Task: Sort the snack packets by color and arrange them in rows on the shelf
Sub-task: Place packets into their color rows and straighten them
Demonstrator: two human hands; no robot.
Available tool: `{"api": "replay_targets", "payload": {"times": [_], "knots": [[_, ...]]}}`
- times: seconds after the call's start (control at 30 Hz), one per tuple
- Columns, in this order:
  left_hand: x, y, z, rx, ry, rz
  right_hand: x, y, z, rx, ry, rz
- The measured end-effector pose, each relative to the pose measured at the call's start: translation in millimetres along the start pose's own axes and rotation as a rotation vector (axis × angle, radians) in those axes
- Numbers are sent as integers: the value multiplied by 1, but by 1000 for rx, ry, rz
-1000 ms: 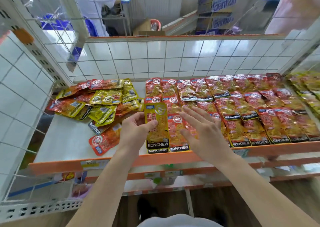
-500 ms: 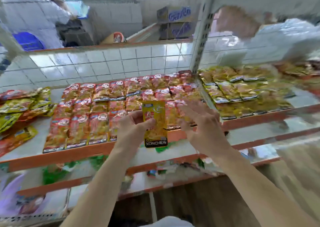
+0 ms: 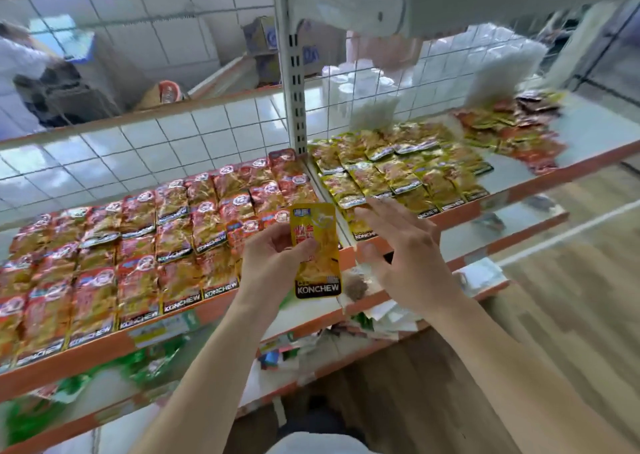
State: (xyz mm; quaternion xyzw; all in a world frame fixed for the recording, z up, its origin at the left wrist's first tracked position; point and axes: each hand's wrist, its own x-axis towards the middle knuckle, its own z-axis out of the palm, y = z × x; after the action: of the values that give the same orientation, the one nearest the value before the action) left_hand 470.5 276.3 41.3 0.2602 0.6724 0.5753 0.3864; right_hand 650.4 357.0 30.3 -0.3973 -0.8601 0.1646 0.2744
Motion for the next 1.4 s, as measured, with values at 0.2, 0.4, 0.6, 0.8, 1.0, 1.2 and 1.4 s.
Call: {"api": "replay_targets", "payload": {"times": [0.2, 0.4, 0.6, 0.8, 1.0, 1.2, 1.4], "knots": [[22, 2, 31, -16, -54, -8, 9, 28, -6, -67, 33, 37], [41, -1, 57, 0, -106, -36, 10, 51, -12, -54, 26, 122], [48, -5, 90, -5, -108, -40, 8, 87, -19, -23, 6, 142], [50, -6, 151, 0, -52, -33, 14, 143, -44, 5, 25, 102], [35, -5, 230, 20, 47, -29, 19, 218, -80, 52, 13, 26], [24, -11, 285, 52, 111, -36, 21, 269, -101, 70, 3, -32], [31, -13, 317, 45, 136, -25, 26, 294, -108, 67, -42, -37]]}}
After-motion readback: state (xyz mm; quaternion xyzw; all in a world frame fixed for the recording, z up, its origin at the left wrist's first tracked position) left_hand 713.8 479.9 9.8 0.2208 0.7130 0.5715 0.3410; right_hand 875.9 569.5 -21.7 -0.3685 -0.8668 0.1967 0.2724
